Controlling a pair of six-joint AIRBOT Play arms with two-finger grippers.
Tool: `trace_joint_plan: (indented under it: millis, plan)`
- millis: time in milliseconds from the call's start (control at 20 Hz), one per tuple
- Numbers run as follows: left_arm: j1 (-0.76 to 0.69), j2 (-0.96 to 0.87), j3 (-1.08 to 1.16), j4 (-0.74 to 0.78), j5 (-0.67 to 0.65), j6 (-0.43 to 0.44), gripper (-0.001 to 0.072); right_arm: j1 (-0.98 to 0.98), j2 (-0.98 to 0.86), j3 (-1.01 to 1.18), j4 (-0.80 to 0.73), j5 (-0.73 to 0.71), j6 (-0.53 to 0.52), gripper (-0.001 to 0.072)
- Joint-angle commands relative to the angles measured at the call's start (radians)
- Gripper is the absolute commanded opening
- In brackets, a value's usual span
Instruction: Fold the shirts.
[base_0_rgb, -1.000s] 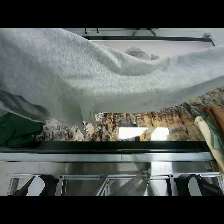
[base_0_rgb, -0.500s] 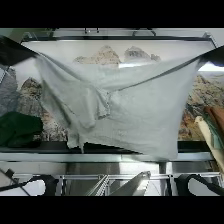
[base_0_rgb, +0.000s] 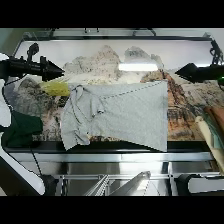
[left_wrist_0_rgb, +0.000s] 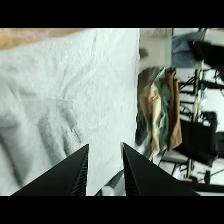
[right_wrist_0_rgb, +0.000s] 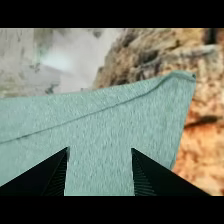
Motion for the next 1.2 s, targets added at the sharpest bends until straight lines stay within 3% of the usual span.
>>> trace_joint_plan:
  millis: [0, 150, 400, 700, 900, 950, 1000, 1050, 1100, 1150]
  plan:
    - [0.103, 0.032, -0.065, 0.092, -0.016, -0.021, 0.0235, -0.074, 0.067, -0.082, -0.119, 0.255, 0.108, 0.0432]
    - [0.172, 0.137, -0.224, 0.332, -0.045, -0.01, 0.0235, -0.099, 0.212, -0.4, -0.239, 0.231, 0.198, 0.0432]
    - [0.24, 0.291, -0.444, 0.439, -0.024, 0.036, 0.0234, -0.095, 0.385, -0.861, -0.214, 0.005, 0.238, 0.0432]
    - [0.273, 0.39, -0.684, 0.47, 0.008, 0.055, 0.0234, -0.094, 0.388, -1.047, -0.2, -0.023, 0.207, 0.0432]
    - [0.251, 0.401, -0.816, 0.485, 0.089, 0.074, 0.0234, -0.031, 0.386, -1.086, 0.012, -0.118, 0.069, 0.0432]
    - [0.239, 0.401, -0.842, 0.484, 0.112, 0.083, 0.0234, -0.003, 0.386, -1.085, 0.066, -0.14, 0.043, 0.0383]
    - [0.224, 0.401, -0.867, 0.484, 0.139, 0.093, 0.0234, 0.018, 0.386, -1.085, 0.116, -0.145, 0.007, 0.0209]
    - [0.211, 0.401, -0.887, 0.486, 0.164, 0.106, 0.0234, 0.035, 0.387, -1.085, 0.15, -0.145, -0.007, 0.0087]
    - [0.198, 0.401, -0.902, 0.486, 0.194, 0.107, 0.0234, 0.043, 0.388, -1.085, 0.151, -0.145, -0.006, 0.0015]
    - [0.187, 0.401, -0.909, 0.487, 0.216, 0.107, 0.0234, 0.043, 0.389, -1.085, 0.148, -0.141, -0.006, 0.0015]
